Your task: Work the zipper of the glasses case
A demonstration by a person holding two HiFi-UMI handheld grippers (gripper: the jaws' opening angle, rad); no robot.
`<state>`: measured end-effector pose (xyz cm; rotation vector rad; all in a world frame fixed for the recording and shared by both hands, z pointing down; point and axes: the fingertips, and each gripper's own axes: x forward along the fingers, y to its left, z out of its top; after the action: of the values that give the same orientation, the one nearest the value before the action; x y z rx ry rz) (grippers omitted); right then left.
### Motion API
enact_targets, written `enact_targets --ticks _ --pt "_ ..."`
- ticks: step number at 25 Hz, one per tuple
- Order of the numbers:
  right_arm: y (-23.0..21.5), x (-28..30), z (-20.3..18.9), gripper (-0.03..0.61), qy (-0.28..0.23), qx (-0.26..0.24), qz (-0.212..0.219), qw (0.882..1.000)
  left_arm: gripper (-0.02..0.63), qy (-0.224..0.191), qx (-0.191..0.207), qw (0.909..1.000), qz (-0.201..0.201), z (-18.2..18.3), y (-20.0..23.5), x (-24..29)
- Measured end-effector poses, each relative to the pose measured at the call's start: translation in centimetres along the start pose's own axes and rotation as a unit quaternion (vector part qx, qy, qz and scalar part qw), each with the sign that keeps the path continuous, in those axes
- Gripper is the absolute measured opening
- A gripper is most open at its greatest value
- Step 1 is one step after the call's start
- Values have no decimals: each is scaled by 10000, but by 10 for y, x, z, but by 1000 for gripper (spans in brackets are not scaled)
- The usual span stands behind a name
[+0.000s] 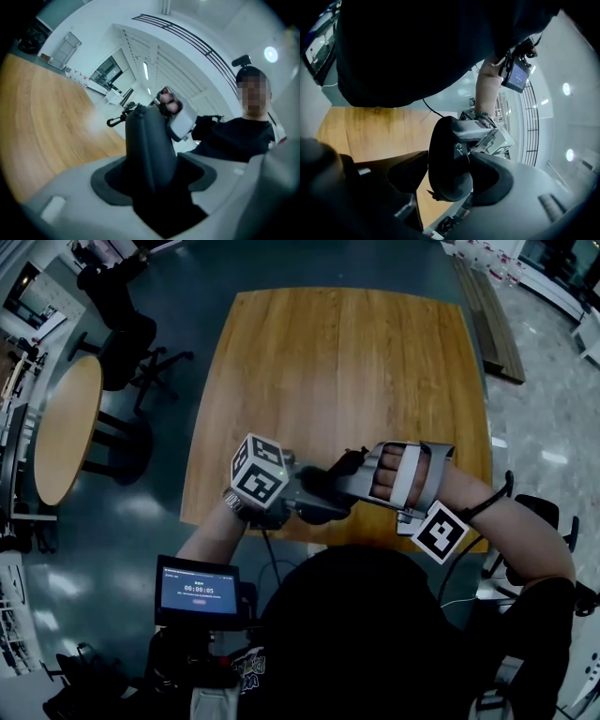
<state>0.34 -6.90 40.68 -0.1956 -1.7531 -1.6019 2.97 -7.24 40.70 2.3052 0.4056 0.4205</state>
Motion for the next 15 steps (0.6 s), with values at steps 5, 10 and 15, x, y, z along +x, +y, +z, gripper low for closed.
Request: enact_targets --ticks 5,10,15 --pt "5 -21 -29 263 240 1144 0 9931 293 -218 390 9941 993 6 21 -20" --pt "-8 -41 -70 197 53 3413 50 9399 290 631 1648 9530 2463 -4 40 -33" --pt "-26 -37 -71 124 -299 3793 255 9244 285 1995 3381 8500 3514 -13 56 -38"
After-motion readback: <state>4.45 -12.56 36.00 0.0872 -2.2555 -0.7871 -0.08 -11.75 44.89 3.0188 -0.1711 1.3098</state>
